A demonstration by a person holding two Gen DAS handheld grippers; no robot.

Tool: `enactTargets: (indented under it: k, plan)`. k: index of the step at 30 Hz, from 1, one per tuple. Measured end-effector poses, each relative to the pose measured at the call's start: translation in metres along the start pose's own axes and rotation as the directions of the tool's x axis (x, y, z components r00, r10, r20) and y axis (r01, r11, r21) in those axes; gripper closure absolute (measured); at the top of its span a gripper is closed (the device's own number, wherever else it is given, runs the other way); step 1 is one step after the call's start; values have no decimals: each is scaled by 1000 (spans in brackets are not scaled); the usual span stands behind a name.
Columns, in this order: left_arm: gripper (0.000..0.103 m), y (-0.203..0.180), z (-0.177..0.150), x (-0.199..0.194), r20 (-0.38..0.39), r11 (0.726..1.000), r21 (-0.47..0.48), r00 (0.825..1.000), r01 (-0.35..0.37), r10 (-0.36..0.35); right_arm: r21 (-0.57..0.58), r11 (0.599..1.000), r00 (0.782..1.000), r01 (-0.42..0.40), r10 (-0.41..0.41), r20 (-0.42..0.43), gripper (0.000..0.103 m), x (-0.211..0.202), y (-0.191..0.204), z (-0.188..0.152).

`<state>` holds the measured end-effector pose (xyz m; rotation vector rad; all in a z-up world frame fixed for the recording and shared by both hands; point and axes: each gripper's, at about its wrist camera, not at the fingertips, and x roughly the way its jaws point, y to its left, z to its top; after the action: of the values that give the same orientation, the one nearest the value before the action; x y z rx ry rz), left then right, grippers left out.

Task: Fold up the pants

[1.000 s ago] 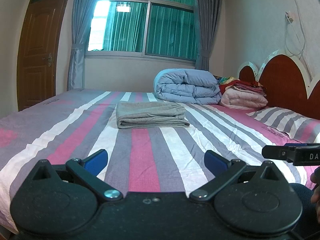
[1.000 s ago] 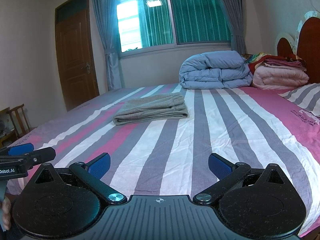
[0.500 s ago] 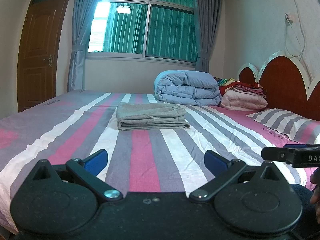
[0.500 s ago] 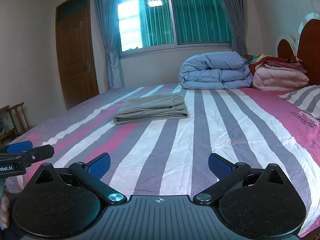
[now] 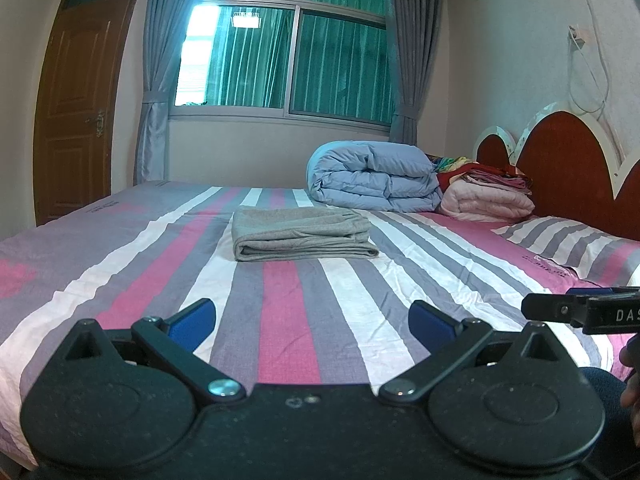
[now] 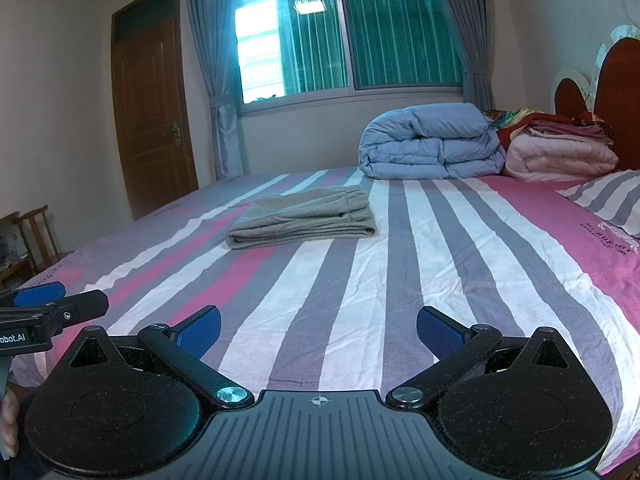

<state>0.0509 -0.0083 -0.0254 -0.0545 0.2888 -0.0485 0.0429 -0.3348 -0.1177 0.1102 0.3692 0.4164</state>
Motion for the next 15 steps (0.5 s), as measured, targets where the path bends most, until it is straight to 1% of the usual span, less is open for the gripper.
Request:
enactTargets:
  k: [15]
  plan:
    - [6,2,0,1,-8,1000,3,1000,-3,3,-19,1000,1000,-5,5,1,0,-2,-5,1]
